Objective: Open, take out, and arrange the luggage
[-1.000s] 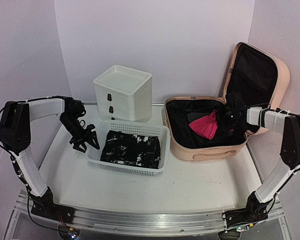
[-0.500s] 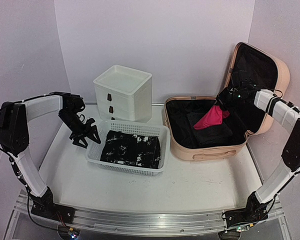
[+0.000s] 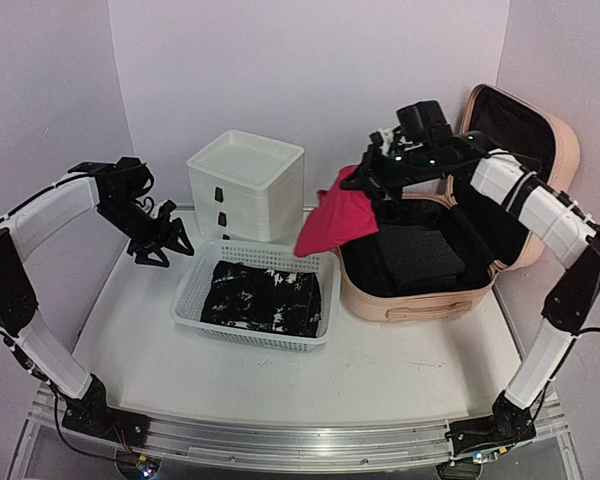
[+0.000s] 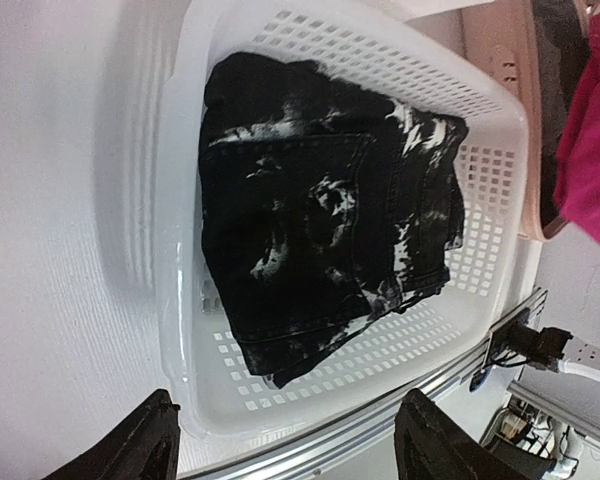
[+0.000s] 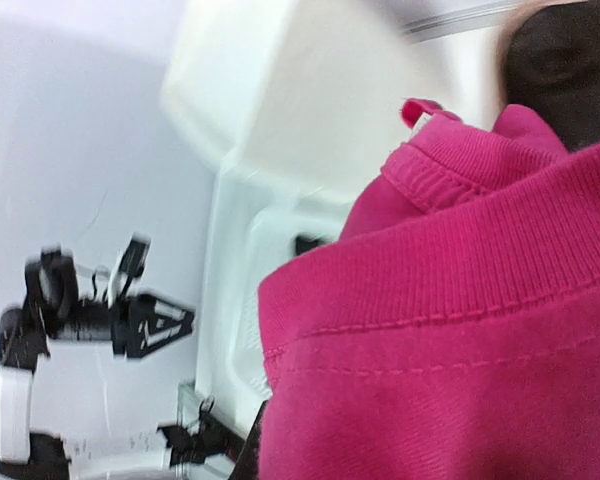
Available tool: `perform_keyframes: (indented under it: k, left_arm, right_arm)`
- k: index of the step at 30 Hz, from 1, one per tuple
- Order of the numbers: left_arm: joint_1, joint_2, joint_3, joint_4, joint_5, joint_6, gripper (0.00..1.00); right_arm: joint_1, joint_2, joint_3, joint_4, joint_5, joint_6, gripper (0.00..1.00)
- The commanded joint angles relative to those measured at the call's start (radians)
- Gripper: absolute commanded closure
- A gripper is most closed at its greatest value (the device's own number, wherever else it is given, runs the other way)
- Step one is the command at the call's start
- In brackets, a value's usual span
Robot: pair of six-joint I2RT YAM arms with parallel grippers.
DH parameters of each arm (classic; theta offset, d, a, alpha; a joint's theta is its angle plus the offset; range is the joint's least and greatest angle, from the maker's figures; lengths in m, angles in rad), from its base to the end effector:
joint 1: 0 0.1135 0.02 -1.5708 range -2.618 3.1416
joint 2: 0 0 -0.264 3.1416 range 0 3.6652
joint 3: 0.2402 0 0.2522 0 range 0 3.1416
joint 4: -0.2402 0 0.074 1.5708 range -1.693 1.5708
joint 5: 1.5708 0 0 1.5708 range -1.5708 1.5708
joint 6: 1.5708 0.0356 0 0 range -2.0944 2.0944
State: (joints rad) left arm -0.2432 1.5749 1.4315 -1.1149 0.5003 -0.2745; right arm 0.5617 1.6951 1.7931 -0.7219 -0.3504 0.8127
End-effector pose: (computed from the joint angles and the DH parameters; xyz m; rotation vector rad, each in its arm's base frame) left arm 0.2914 -0.0899 0.3017 0.0703 2.8587 -0.8209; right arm 0.3133 0.2116 0.3964 0.0841 2.3961 1.1027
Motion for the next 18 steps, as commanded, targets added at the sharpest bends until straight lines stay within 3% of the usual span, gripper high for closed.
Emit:
perform_keyframes:
  k: [1,4,10,13,18]
  left_arm:
    - [-0.002,-0.11,0.04,0.009,-0.013,-0.056,0.25]
    - [-0.001,-0.176,0.041,0.008,-0.027,-0.082,0.25]
    - [0.001,-0.247,0.034,0.006,-0.044,-0.096,0.25]
    - [0.003,-0.257,0.038,0.003,-0.038,-0.093,0.25]
    - [0.002,-0.249,0.045,-0.007,-0.023,-0.084,0.25]
  right_arm:
    - [0.127,0.126,0.168,0.073,-0.086,-0.037,1.0]
    - [0.19,0.24,0.249,0.204,-0.149,0.04,1.0]
    - [0.251,0.544,0.577,0.355,-0.267,0.241,1.0]
    - [0.25,0.523,0.459,0.486,-0.252,0.283,1.0]
    - [0.215,0.46,0.081,0.656,-0.27,0.395,1.0]
